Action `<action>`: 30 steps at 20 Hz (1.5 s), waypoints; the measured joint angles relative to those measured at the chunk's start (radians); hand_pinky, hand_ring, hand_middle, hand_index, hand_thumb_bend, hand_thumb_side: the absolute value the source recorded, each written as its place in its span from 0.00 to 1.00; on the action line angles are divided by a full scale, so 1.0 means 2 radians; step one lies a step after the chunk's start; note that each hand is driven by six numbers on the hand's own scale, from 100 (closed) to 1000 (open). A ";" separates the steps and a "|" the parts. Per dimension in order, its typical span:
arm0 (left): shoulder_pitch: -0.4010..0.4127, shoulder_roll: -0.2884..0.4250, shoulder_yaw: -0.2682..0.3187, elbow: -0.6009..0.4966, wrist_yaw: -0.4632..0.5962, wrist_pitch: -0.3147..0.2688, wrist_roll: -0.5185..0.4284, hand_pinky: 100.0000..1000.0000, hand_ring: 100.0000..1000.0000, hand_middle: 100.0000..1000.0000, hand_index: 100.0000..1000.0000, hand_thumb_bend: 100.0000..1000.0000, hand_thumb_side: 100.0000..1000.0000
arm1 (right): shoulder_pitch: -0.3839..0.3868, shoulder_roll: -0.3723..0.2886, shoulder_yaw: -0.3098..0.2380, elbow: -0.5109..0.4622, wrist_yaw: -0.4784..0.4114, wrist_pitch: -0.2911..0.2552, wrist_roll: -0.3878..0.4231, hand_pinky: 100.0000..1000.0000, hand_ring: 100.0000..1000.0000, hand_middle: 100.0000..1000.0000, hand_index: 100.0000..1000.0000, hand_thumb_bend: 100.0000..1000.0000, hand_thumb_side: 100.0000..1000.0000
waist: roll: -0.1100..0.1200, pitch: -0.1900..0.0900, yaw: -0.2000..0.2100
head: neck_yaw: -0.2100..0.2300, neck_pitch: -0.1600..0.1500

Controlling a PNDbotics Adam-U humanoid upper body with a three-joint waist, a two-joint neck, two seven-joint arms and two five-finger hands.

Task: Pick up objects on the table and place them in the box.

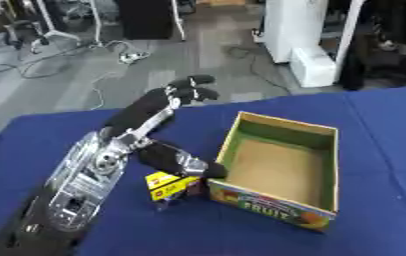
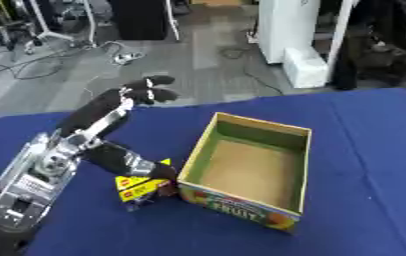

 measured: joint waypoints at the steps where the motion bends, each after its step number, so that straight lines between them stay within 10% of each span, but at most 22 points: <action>1: -0.005 0.000 0.000 0.000 -0.008 0.003 -0.016 0.73 0.80 0.92 0.86 0.88 0.72 | 0.000 0.000 0.000 0.000 0.001 0.000 0.000 0.25 0.31 0.38 0.47 0.00 1.00 | 0.000 0.000 0.001 | 0.000 0.000; 19: -0.031 -0.001 0.020 -0.007 -0.078 0.047 -0.135 0.61 0.90 0.89 0.82 0.83 0.65 | 0.002 -0.002 0.000 0.000 0.003 0.000 0.002 0.25 0.31 0.38 0.47 0.00 1.00 | 0.000 -0.002 0.001 | 0.000 0.004; 30: -0.035 -0.010 0.032 -0.007 -0.135 0.091 -0.201 0.51 0.86 0.90 0.82 1.00 0.69 | 0.002 -0.004 0.000 0.000 0.003 0.000 0.000 0.25 0.31 0.38 0.47 0.00 1.00 | 0.000 -0.003 0.001 | 0.001 0.004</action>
